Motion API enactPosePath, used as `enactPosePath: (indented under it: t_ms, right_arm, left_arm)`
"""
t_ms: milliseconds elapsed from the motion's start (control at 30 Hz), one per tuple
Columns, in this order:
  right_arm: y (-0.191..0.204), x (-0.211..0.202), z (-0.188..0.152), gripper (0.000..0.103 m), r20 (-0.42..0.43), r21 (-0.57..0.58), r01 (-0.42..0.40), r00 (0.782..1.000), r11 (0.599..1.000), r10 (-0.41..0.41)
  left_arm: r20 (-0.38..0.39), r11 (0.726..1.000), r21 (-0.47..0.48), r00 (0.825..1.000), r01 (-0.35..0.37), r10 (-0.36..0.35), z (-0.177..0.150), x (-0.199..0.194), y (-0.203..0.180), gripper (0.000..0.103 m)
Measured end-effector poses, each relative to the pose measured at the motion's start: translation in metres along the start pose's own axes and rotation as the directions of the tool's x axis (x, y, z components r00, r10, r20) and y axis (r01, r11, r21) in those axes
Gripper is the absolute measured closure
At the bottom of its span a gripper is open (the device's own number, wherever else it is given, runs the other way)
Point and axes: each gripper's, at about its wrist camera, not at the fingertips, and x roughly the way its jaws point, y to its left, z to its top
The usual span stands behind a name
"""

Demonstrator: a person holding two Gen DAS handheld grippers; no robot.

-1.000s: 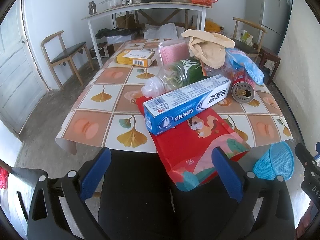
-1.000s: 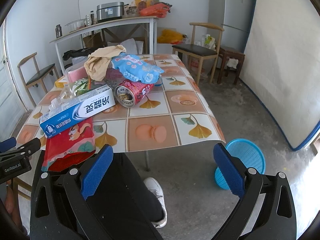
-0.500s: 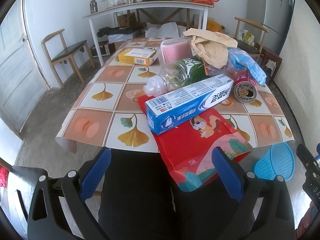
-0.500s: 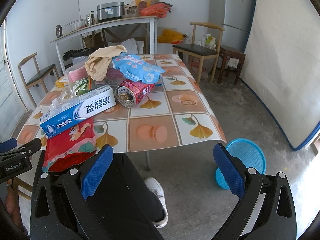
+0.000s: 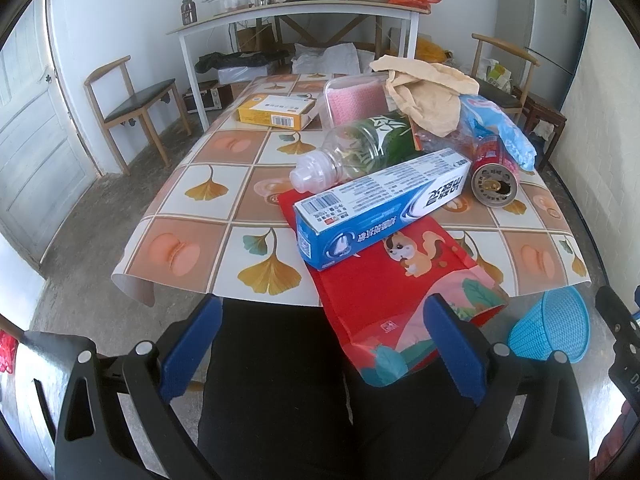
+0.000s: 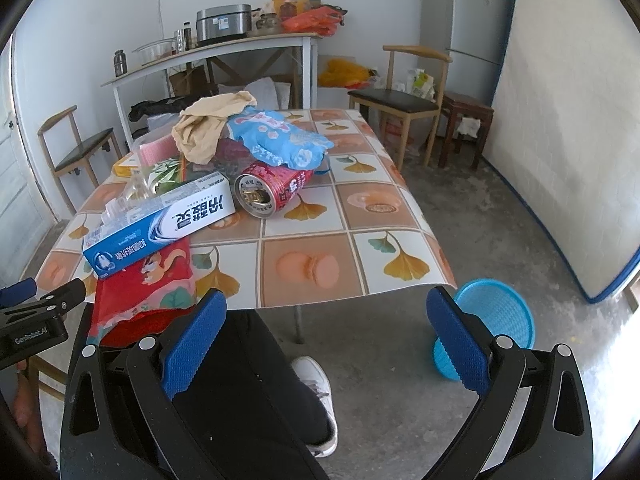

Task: Collect trash

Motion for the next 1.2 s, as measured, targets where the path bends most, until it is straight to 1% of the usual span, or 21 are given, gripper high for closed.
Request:
enactPosePath:
  t_ms: [333,467,667,767,867,900,967,1033,1100,1200]
  right_arm:
    - [-0.001,0.006,0.000,0.006,-0.012,0.005,-0.017,1.000,1.000,0.017]
    - [0.000,0.009,0.001,0.006,-0.015,0.008,-0.026,1.000,1.000,0.026]
    - [0.003,0.016,0.007,0.006,-0.013,0.017,-0.088,0.996,0.996,0.088]
    - [0.010,0.018,0.017,0.006,0.012,0.013,-0.139,0.990,0.990,0.139]
    - [0.021,0.017,0.032,0.006,0.064,-0.017,-0.237,0.969,0.971,0.238]
    - [0.027,0.016,0.039,0.006,0.085,-0.032,-0.287,0.954,0.957,0.289]
    - [0.035,0.018,0.049,0.006,0.098,-0.049,-0.352,0.930,0.935,0.355]
    - [0.042,0.021,0.058,0.006,0.089,-0.058,-0.398,0.912,0.916,0.401]
    - [0.049,0.028,0.068,0.006,0.068,-0.069,-0.421,0.902,0.904,0.425]
    - [0.058,0.038,0.078,0.006,0.036,-0.071,-0.460,0.885,0.885,0.463]
  left_arm:
    - [-0.020,1.000,-0.009,1.000,-0.013,0.013,0.001,0.007,0.004,0.005]
    - [-0.013,1.000,-0.011,1.000,-0.024,0.024,0.002,0.008,0.006,0.005]
    - [0.043,0.998,-0.006,0.997,-0.058,0.058,0.010,0.008,0.018,0.005]
    - [0.042,0.998,-0.023,0.997,-0.062,0.063,0.015,0.014,0.030,0.005]
    - [0.032,0.997,-0.044,0.997,-0.070,0.072,0.021,0.021,0.042,0.005]
    - [0.034,0.996,-0.052,0.997,-0.073,0.075,0.023,0.024,0.048,0.005]
    - [0.042,0.996,-0.057,0.997,-0.068,0.071,0.027,0.027,0.054,0.005]
    - [0.051,0.996,-0.066,0.997,-0.059,0.062,0.032,0.033,0.063,0.005]
    - [0.064,0.996,-0.084,0.997,-0.040,0.046,0.037,0.038,0.073,0.005]
    - [0.113,0.994,-0.113,0.994,0.012,0.001,0.044,0.041,0.088,0.005]
